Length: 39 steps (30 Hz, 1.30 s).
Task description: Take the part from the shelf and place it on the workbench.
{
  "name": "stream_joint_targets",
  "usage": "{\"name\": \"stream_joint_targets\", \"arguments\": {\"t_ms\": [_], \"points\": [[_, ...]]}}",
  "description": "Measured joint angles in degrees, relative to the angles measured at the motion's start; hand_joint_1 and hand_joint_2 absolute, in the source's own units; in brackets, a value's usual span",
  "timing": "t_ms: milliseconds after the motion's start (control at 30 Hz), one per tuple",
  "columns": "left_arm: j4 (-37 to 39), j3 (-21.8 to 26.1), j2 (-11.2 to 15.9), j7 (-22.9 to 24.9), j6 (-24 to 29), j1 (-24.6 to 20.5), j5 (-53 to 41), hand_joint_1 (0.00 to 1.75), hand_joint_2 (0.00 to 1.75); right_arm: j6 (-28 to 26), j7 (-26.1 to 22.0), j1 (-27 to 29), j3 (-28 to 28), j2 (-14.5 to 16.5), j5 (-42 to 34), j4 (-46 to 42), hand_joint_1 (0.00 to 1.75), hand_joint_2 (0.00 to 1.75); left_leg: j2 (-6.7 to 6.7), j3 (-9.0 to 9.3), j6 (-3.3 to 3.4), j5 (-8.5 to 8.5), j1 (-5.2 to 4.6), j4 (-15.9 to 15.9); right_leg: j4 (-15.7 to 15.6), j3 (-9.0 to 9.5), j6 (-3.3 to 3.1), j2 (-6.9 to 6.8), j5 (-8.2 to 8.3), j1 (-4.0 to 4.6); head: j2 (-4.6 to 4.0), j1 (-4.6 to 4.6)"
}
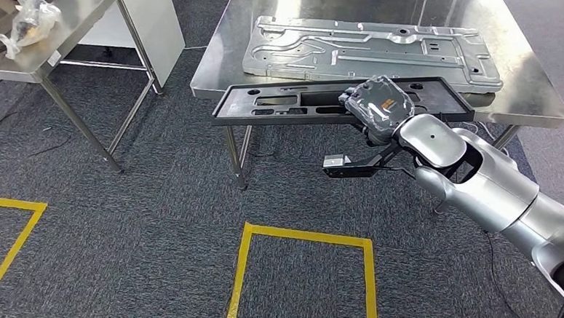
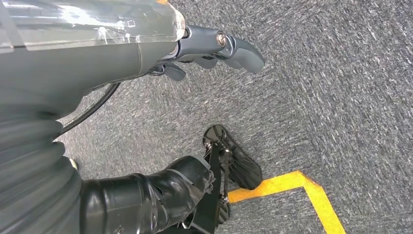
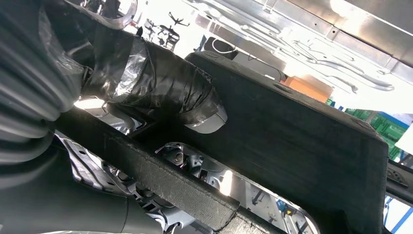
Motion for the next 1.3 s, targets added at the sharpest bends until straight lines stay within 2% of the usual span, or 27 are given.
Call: {"name": "stream_joint_targets", "arguments": {"t_ms": [1167, 1233, 1300], "points": [[0.0, 0.0, -0.1, 0.9, 0.6, 0.2, 0.0, 0.0, 1.75, -0.4, 0.6, 0.7, 0.5, -0.8, -1.4, 0.0, 1.75, 1.75, 0.0, -0.06, 0.09, -0.06, -0.12, 0.2, -0.1, -0.01, 0.1, 0.02, 0.07, -0.16, 0.0, 0.0], [0.0, 0.0, -0.1, 0.7, 0.3, 0.2, 0.0, 0.0, 1.75, -0.9, 0.8, 1.4, 0.4, -1.6, -2.5, -0.4, 1.75, 1.75, -0.04, -0.13, 0.28, -0.17, -0.22, 0.4, -0.2, -0.02, 0.25, 0.0, 0.1, -0.31, 0.0, 0.0], [0.0, 0.0, -0.1, 0.5, 0.1, 0.2, -0.2, 0.0, 1.75, -2.1, 1.3, 4.2, -0.6, -4.1, -5.3, -2.0, 1.75, 1.75, -0.23, -0.21, 0.57, -0.3, -0.22, 0.6, -0.2, 0.08, 0.47, -0.22, 0.0, -0.31, 0.0, 0.0]]}}
